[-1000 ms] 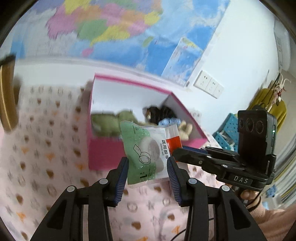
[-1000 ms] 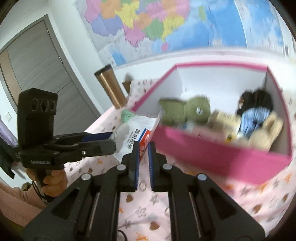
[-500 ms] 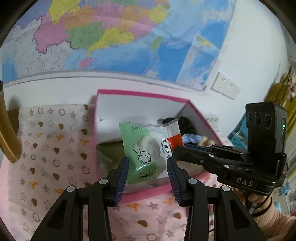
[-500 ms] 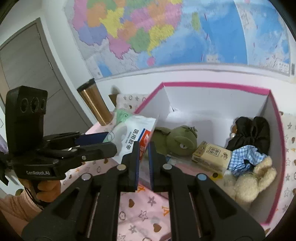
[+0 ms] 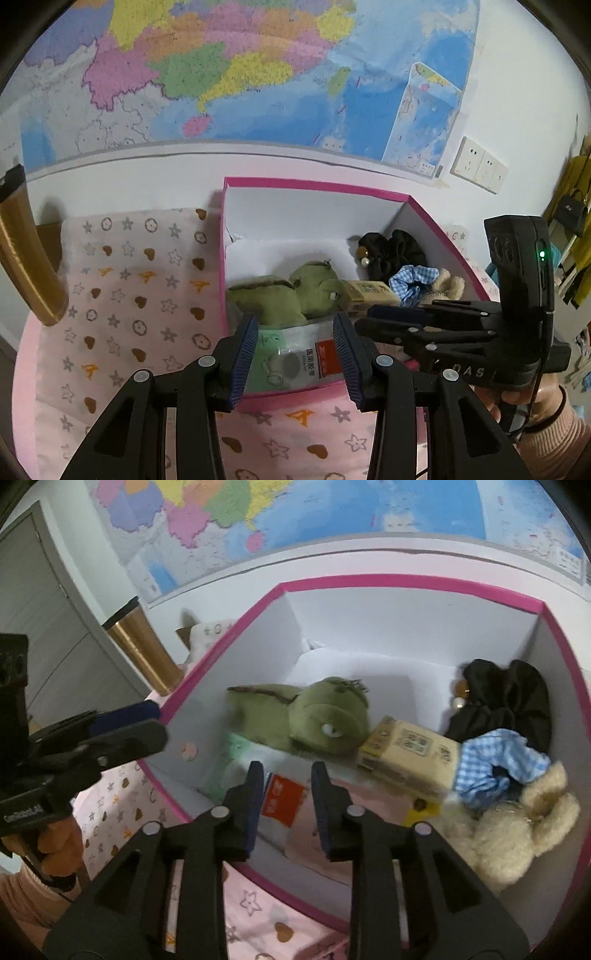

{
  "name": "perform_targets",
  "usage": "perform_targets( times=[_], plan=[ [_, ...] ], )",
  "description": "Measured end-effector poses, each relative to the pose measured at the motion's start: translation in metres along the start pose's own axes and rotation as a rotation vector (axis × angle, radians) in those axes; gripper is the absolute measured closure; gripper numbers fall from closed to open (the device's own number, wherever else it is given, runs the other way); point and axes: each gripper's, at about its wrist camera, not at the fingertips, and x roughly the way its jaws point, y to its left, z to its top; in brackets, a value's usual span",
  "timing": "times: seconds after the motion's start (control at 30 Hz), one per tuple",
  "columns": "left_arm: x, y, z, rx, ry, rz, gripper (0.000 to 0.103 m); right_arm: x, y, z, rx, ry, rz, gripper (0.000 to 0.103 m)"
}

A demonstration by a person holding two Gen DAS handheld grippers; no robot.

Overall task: Organize soft objects
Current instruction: 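Reach the right gripper to the floral tissue pack and grasp it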

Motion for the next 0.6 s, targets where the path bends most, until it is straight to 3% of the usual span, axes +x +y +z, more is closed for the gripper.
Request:
perform_targets(
  times=[0.27,0.6],
  plan=[
    [-0.014,-0.012,-0.006,0.027,-0.027,-0.003,0.059,-0.029,0.003,-0.014,-0.008,-0.049,0.026,0.074],
    [-0.027,-0.042,-0.031,0.049,-0.025,-0.104,0.057,-0.082,0.003,-0.044,0.002,-0.121,0.066,0.069]
  ],
)
